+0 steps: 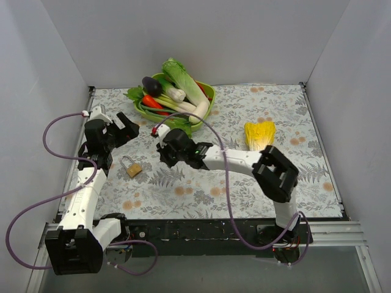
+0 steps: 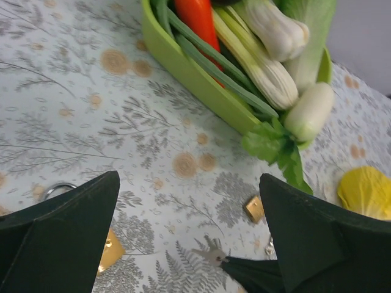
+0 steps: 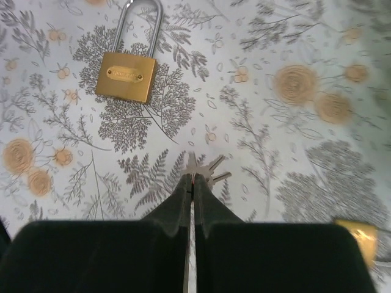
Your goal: Unlock with the key
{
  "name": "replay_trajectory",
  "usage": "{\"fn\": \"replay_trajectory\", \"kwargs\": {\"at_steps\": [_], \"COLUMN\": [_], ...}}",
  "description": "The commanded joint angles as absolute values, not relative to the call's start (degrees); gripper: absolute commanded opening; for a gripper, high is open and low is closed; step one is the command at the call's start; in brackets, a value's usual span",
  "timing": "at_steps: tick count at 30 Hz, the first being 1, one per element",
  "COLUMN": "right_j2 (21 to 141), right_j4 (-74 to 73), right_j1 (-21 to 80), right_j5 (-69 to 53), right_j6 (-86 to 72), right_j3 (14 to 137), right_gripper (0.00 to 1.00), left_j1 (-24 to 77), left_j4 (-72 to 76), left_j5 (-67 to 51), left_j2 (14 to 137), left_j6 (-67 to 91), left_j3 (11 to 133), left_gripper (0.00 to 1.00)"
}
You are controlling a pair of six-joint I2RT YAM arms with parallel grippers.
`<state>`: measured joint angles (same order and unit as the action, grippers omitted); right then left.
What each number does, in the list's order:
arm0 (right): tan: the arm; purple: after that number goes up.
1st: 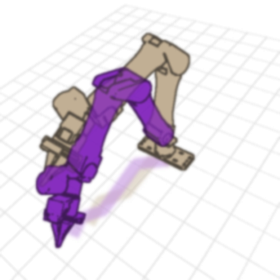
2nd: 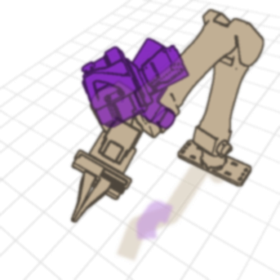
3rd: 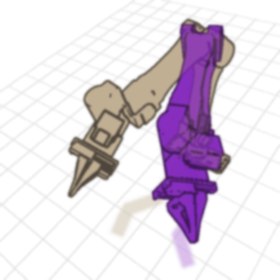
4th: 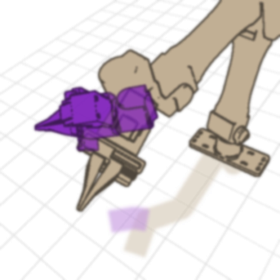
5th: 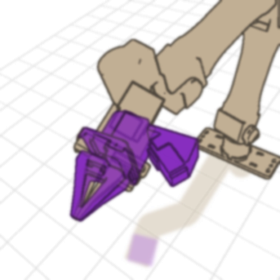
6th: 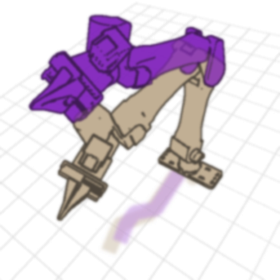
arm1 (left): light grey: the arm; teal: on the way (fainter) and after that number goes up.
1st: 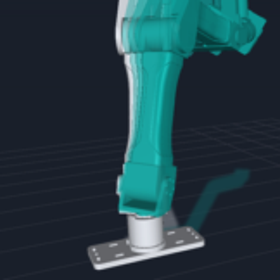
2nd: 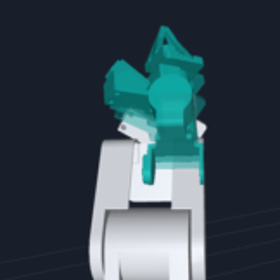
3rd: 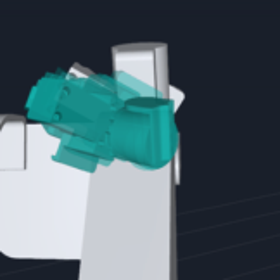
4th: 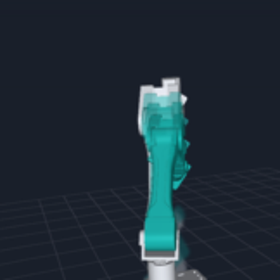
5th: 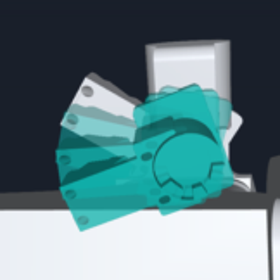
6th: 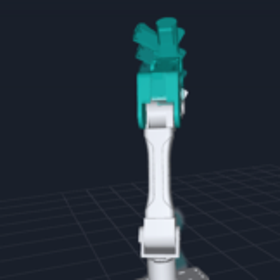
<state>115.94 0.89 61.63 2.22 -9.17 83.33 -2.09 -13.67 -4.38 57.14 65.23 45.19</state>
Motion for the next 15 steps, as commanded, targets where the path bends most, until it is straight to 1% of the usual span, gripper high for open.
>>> {"fn": "replay_trajectory", "kwargs": {"at_steps": [1, 2, 4, 7, 9, 11, 13, 15], "right_j2": [100.2, 97.9, 91.7, 84.1, 80.6, 75.8, 71.8, 69.6], "right_j4": [6.7, 6.8, 6.2, 2.1, 0.1, -4.4, -5.5, -5.7], "right_j1": [58.1, 56.6, 54.9, 50.9, 50.1, 49.6, 49.2, 49.0], "right_j5": [0.3, -2.7, -5.5, -10.5, -12.4, -12.4, -12.6, -13.5], "right_j6": [-9.1, -9.0, -8.7, -8.2, -7.6, -7.3, -8.1, -10.4], "right_j3": [73.3, 71.0, 66.0, 63.3, 62.1, 61.3, 60.9, 60.1], "right_gripper": [0.01, 0.01, 0.01, 0.01, 0.01, 0.01, 0.01, 0.01], "left_j1": [-2.2, -2.0, -1.7, 1.1, 2.9, 6.8, 11.5, 13.9], "left_j4": [-7.9, -7.0, -3.3, 3.3, 8.6, 10.3, 10.5, 10.5], "left_j5": [-23.4, -29.1, -34.9, -46.2, -53.4, -56.1, -57.0, -57.8], "left_j2": [58.7, 58.9, 59.0, 58.8, 58.6, 58.6, 58.8, 59.1], "left_j6": [63.8, 64.0, 65.3, 67.7, 69.8, 69.7, 68.5, 67.5], "left_j3": [44.1, 43.8, 42.7, 41.6, 40.3, 39.8, 39.8, 39.7], "left_gripper": [0.98, 0.98, 0.98, 0.98, 0.98, 0.98, 0.98, 0.98]}}
